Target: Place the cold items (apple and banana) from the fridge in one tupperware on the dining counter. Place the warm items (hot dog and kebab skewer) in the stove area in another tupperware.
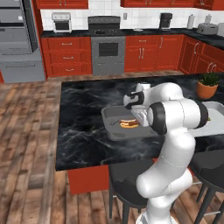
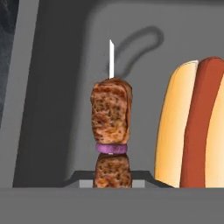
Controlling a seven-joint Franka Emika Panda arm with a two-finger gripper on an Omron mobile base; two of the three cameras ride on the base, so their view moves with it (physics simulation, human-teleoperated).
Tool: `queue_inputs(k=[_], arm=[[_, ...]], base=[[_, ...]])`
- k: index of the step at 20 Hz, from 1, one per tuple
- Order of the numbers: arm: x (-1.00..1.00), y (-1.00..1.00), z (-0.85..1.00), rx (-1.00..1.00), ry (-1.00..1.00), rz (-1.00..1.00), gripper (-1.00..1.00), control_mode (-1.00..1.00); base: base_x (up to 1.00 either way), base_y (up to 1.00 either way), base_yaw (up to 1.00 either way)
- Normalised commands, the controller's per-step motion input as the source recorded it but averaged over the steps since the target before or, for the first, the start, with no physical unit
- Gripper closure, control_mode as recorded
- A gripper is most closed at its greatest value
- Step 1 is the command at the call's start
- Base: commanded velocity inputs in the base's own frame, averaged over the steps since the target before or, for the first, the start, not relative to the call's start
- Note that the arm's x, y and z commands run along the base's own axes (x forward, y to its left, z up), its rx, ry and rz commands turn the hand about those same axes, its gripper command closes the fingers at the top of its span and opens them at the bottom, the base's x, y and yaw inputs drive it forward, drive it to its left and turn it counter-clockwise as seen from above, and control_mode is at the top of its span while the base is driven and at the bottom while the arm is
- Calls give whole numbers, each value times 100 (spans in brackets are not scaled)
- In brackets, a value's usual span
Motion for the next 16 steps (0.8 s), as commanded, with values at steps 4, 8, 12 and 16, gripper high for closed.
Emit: queue_inputs(k=[4,8,12,16], arm=[[19,0,-30,0,0,7,100,-100],[19,0,-31,0,0,5,100,-100],[13,0,-24,0,0,3,100,-100],[4,0,-17,0,0,1,100,-100]], base=[[0,0,0],[0,0,0],[0,0,0],[0,0,0]])
